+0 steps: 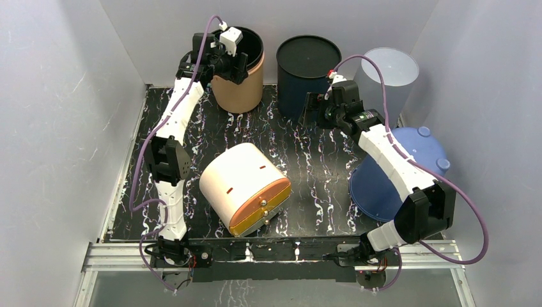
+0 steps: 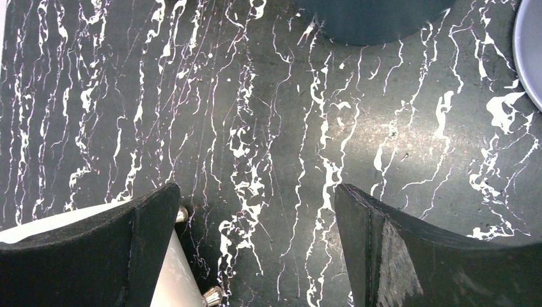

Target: Turn the large container upside down

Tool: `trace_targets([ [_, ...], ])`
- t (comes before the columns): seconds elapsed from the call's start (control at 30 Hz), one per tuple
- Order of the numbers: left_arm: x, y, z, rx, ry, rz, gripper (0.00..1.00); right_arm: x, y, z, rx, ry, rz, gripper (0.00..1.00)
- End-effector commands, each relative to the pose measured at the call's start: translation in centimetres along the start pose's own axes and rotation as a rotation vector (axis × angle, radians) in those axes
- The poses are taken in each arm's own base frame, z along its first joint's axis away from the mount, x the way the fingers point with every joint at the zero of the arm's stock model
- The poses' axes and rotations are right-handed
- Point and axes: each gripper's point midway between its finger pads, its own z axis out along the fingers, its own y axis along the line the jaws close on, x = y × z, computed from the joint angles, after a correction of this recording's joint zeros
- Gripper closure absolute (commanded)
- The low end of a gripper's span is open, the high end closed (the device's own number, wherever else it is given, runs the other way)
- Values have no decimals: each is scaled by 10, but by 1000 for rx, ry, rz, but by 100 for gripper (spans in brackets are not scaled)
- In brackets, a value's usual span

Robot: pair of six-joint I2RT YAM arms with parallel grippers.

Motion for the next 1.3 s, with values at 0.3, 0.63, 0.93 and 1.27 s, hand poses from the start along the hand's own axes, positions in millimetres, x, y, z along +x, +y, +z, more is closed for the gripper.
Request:
trace_targets([
  [0.3,-11,3,-29,-75,28,32,67,-15,10,-16,-47,-63,-13,10],
  [0.63,-38,-8,-39,-69,-46,26,100,-13,9,-23,-39,-69,-5,10],
  [0.93,-69,-37,-79,-49,-95,51,100,-22,25,-29,-107,-86,39,10],
  [1.27,-91,-81,-121,89,-166,-43,100,-47,89,-44,-445,-152,311,14],
])
